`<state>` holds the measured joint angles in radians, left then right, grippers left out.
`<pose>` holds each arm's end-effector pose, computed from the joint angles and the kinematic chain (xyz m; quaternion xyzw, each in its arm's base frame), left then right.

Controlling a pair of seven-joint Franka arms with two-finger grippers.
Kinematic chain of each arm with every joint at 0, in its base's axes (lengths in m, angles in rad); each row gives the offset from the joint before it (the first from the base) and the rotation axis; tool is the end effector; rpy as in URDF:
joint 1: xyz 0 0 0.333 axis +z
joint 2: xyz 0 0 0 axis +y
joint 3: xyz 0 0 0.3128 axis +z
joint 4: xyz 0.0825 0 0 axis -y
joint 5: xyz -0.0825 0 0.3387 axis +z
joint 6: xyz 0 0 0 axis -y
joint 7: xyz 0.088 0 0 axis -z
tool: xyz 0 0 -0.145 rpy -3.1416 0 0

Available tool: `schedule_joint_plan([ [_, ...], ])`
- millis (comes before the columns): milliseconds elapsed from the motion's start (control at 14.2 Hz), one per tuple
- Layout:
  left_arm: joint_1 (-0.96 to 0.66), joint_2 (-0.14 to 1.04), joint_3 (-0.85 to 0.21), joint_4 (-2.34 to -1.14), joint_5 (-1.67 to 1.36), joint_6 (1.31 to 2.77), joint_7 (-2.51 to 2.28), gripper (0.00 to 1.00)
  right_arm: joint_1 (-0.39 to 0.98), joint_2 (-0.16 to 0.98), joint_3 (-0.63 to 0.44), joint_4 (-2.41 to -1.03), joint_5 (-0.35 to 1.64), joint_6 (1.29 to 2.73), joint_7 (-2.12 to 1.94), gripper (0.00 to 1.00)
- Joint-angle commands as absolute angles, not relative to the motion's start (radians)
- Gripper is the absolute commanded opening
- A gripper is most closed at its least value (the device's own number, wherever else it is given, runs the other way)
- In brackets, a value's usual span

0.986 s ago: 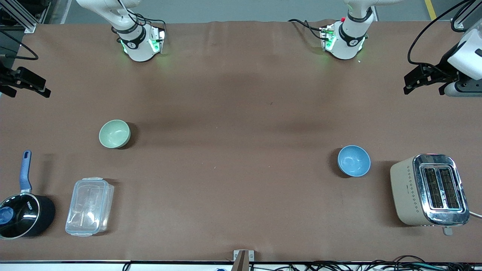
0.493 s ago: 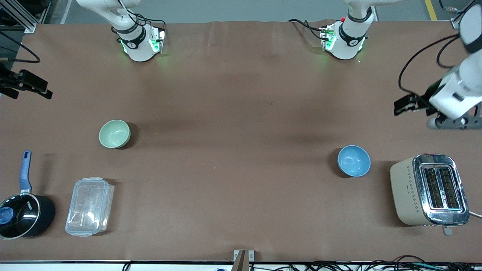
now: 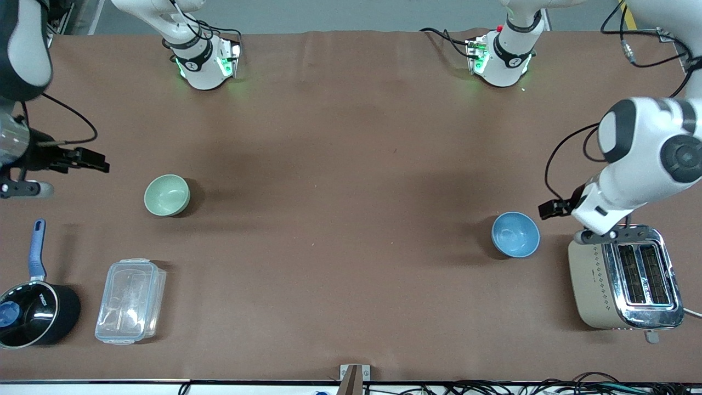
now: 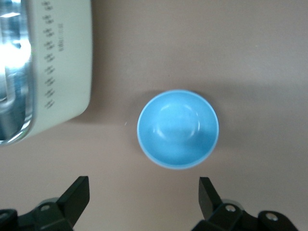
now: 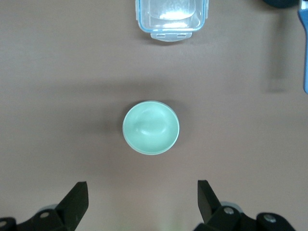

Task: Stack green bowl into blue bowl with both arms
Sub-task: 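Reach the right gripper to the green bowl while the left reaches the blue, then grasp the green bowl with the right gripper while the left grasps the blue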

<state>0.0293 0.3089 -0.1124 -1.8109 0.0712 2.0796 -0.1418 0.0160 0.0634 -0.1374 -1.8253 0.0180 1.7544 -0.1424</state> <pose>0.5866 -0.0391 0.3522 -0.9996 -0.0137 0.0172 0.0157 0.5140 -0.0592 0.4573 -0.9977 -0.0081 0.0656 0.0131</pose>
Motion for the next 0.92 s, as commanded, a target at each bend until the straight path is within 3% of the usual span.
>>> schedule_joint_plan([
  [0,0.038,0.383,-0.118,-1.862,0.123,2.243,-0.160,1.00,0.005,-0.032,-0.190,-2.143,0.008,2.048,-0.271,1.00],
  [352,0.054,0.509,-0.110,-1.887,0.132,2.423,-0.161,1.00,-0.008,-0.015,-0.235,-2.458,0.015,2.499,-0.325,1.00],
  [563,0.080,0.546,-0.110,-1.893,0.132,2.467,-0.160,0.94,-0.008,0.084,-0.235,-2.551,0.021,2.770,-0.316,1.00],
  [634,0.083,0.554,-0.112,-1.890,0.130,2.467,-0.160,0.87,-0.008,0.134,-0.233,-2.551,0.025,2.824,-0.313,1.00],
  [845,0.074,0.575,-0.113,-1.884,0.130,2.468,-0.161,0.40,0.009,0.199,-0.227,-2.549,0.113,2.875,-0.313,0.96],
])
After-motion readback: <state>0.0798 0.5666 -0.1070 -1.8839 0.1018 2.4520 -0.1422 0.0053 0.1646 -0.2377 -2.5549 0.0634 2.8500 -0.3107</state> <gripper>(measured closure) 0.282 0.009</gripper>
